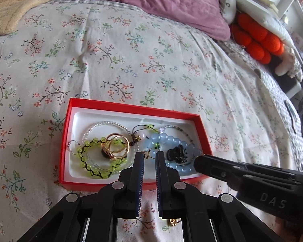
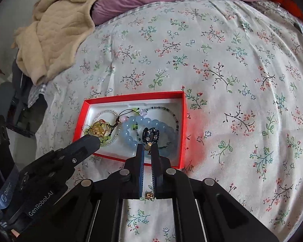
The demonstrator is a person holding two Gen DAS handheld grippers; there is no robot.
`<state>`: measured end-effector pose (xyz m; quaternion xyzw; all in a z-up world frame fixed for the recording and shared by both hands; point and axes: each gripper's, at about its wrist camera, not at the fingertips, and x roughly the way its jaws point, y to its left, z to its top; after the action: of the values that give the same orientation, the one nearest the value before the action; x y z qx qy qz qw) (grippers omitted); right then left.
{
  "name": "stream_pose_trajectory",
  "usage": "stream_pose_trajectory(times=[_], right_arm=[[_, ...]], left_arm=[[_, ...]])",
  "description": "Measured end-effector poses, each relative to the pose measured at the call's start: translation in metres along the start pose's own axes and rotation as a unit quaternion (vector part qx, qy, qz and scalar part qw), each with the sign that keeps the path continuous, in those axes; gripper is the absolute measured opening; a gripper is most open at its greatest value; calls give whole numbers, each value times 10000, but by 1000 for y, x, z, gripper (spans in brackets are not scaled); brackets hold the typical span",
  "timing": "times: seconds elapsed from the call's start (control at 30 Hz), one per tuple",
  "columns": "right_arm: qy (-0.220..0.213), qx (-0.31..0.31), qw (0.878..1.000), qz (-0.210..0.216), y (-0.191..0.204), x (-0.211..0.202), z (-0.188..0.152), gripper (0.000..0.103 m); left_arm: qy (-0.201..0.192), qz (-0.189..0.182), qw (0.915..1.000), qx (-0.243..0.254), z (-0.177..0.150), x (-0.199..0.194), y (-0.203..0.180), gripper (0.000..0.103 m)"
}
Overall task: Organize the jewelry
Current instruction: 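Carry both earrings into the red box and open both tools, then move the right tool to the last gold earring and close on it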
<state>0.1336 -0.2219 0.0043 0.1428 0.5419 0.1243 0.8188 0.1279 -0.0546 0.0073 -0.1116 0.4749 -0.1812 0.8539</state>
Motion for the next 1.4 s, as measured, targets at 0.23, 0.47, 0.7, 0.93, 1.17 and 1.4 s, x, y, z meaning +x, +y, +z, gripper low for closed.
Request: stream_pose_trajectory(times=[0.23,0.47,0.7,0.93,1.17,1.4], right_arm=[[-12,208,9995,242,-10,-10,2,28],[-62,112,9998,152,-11,-21,-4,30],[-109,-3,9999,-117,-14,-31,-16,61],[-125,-99,9987,-483,-19,-35,-31,70],[-165,-118,9961,-856,-20,-33,-47,73],[67,-417,9930,-1102,-11,-11,-69,76]], left_arm=[[-70,0,9999,-107,1,-10,3,34],[-81,156,9998,-131,-5,-24,8,48],[37,293,9993,-244,-17,-38,16,81],[305,655,9973,-127,-33,-44,25,91],[591,1008,9931,49,-54,-49,37,102],[810,1277,9885,95,-70,-50,51,102]])
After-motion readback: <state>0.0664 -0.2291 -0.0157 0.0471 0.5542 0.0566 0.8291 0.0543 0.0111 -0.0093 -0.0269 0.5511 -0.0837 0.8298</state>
